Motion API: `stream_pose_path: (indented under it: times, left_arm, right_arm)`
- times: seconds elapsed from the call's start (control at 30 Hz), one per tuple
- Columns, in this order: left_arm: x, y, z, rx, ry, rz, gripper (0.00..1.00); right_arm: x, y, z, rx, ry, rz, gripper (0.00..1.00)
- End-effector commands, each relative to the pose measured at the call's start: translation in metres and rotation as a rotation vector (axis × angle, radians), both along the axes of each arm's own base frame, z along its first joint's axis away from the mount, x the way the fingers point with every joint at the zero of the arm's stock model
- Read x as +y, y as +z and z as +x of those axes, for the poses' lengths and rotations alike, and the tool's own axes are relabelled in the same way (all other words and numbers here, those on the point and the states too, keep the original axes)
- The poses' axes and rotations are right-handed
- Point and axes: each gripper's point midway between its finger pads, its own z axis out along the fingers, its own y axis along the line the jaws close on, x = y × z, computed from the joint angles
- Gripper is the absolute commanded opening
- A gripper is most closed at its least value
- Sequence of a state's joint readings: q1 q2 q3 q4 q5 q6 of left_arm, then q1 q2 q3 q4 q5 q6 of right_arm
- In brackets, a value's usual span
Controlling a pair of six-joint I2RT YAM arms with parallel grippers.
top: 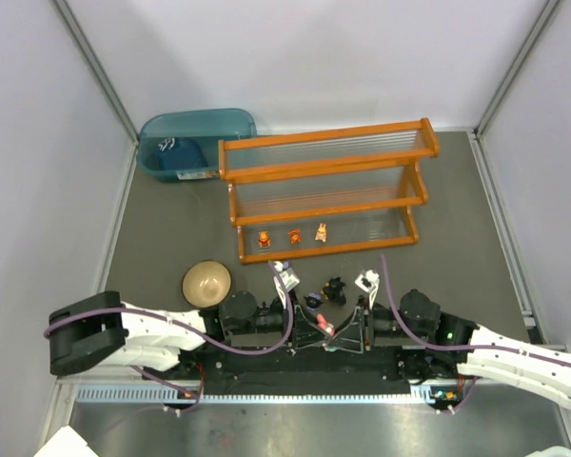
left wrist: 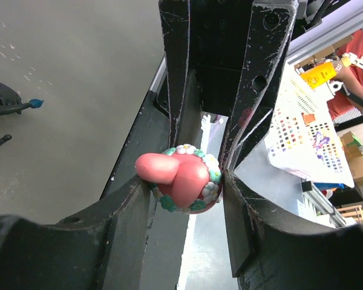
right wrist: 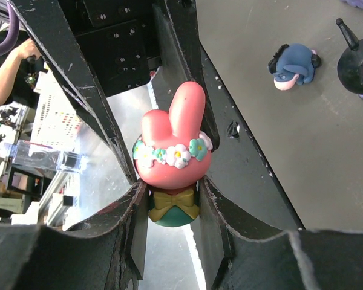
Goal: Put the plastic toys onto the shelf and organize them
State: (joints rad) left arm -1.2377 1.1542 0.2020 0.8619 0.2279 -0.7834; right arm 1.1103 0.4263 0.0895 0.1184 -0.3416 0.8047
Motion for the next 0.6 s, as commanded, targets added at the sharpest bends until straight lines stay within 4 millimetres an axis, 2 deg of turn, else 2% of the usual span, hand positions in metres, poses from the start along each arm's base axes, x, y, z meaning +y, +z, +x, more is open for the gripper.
stream_pose_path:
  times: [0.0,0.03,0.13,0.3,0.43,0.57]
  left_arm:
    - [-0.01,0.031,-0.001,-0.031,-0.019,-0.106,0.0]
    - [-0.009,0.03,0.0,-0.03,-0.013,-0.105,0.0]
    - [-0.006,0.03,0.003,-0.03,0.008,-0.106,0.0]
    - [-0.002,0.032,0.006,-0.035,0.034,-0.099,0.0]
    - [0.002,0.035,0.01,-0.043,0.068,-0.096,0.0]
    - [0.005,0.029,0.017,-0.036,0.109,-0.069,0.0]
  right_arm:
    - [0.006,0.03,0.008,-0.052,-0.033,0.094,0.2]
    - [0.005,0.027,0.008,-0.051,-0.036,0.081,0.3]
    - [0.004,0.027,0.009,-0.06,-0.043,0.067,0.44]
    - [0.0,0.023,0.011,-0.073,-0.055,0.034,0.54]
    - [-0.001,0.025,0.012,-0.082,-0.056,0.027,0.56]
    - [-0.001,0.026,0.012,-0.092,-0.052,0.022,0.57]
